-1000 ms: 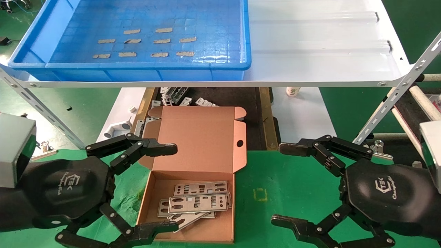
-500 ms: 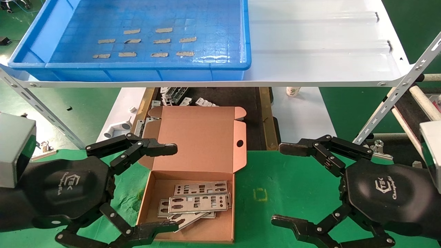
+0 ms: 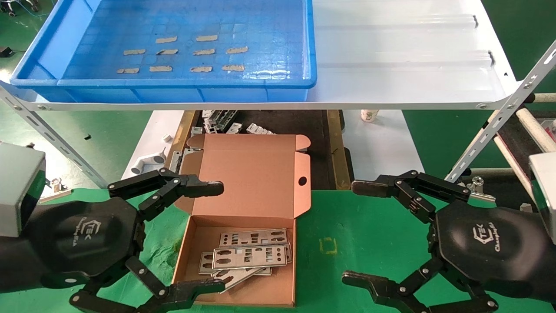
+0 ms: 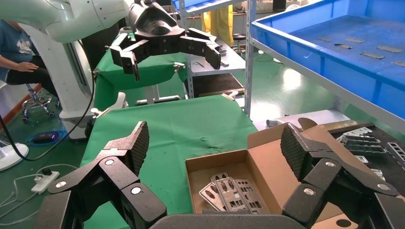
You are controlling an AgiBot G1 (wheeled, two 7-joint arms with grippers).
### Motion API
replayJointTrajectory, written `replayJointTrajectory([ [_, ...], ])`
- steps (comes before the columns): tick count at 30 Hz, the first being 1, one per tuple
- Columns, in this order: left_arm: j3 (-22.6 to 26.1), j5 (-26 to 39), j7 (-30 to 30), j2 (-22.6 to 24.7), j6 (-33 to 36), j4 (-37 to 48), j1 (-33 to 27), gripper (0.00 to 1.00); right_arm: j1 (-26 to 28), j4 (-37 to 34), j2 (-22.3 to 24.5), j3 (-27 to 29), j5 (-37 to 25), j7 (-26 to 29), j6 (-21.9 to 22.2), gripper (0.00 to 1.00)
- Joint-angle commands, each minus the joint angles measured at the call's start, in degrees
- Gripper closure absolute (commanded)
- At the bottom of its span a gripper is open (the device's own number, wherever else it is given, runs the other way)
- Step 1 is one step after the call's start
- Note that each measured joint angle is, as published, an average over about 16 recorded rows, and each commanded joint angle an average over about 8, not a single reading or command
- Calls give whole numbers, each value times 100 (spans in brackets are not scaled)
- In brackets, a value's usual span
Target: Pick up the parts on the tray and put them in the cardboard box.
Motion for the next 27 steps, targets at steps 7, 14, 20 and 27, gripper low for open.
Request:
replayJointTrajectory([
  [7, 0, 0, 0, 0, 0, 0, 0, 0, 0, 0, 0, 0, 0, 0, 0, 0],
  [14, 0, 0, 0, 0, 0, 0, 0, 0, 0, 0, 0, 0, 0, 0, 0, 0],
  [20, 0, 0, 0, 0, 0, 0, 0, 0, 0, 0, 0, 0, 0, 0, 0, 0],
  [27, 0, 0, 0, 0, 0, 0, 0, 0, 0, 0, 0, 0, 0, 0, 0, 0],
])
